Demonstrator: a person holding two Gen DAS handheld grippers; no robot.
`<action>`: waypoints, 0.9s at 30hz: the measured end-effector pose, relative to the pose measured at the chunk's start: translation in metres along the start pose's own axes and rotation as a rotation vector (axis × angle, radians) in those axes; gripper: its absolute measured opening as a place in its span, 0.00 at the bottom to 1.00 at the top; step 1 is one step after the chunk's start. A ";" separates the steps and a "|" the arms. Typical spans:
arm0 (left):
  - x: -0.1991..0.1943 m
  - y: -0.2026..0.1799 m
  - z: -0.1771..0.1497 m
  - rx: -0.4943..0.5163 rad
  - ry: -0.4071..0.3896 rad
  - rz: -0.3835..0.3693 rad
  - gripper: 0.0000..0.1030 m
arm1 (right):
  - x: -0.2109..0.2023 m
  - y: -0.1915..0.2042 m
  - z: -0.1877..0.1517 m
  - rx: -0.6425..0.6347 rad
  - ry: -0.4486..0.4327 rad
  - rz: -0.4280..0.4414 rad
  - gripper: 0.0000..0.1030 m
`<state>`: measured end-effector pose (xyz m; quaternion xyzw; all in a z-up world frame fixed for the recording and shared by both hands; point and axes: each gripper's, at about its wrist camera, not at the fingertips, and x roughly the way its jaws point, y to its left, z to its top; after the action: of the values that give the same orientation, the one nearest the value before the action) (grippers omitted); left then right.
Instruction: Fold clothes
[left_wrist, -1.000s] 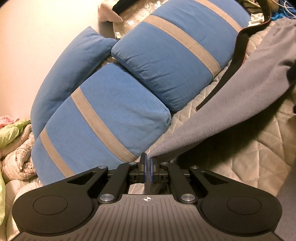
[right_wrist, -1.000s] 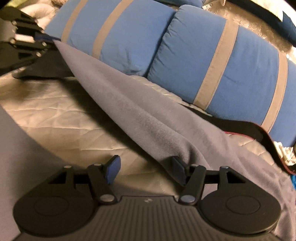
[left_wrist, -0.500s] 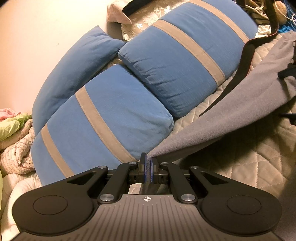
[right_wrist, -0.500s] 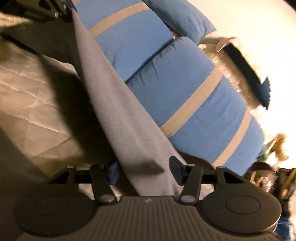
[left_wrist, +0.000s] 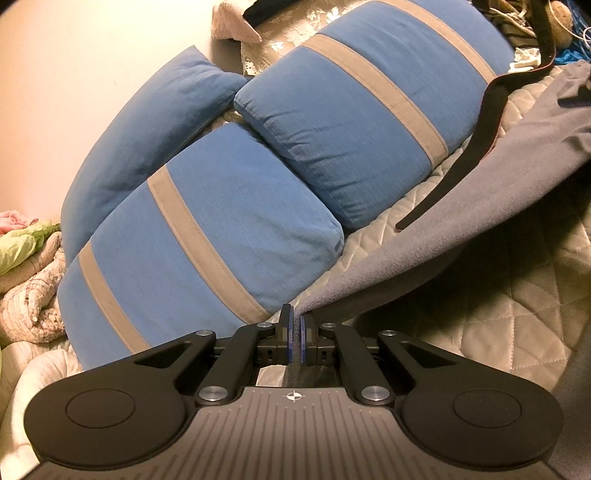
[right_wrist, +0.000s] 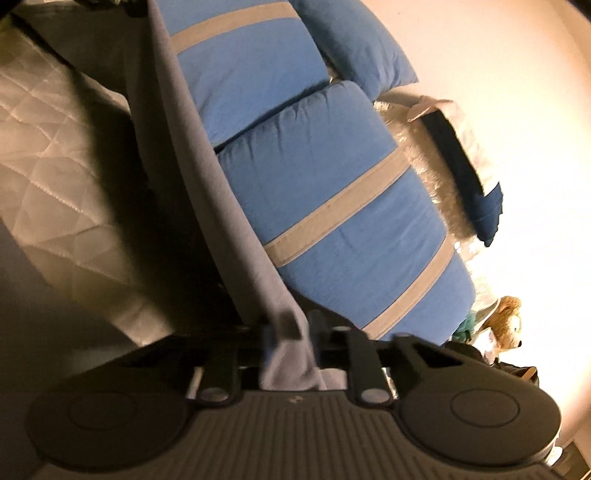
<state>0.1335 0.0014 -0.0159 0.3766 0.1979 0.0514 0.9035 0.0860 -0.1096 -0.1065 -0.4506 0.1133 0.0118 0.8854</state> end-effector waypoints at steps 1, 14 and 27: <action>0.000 0.000 0.000 0.002 0.001 -0.001 0.04 | -0.001 -0.001 0.000 -0.005 -0.001 0.011 0.18; 0.016 -0.014 -0.023 0.169 0.154 -0.142 0.04 | 0.006 -0.027 -0.011 0.047 0.077 0.443 0.06; 0.008 -0.003 -0.048 0.085 0.203 -0.341 0.06 | 0.004 -0.010 -0.029 0.006 0.125 0.476 0.04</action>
<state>0.1218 0.0328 -0.0517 0.3686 0.3507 -0.0729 0.8578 0.0856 -0.1385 -0.1161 -0.4086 0.2710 0.1916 0.8502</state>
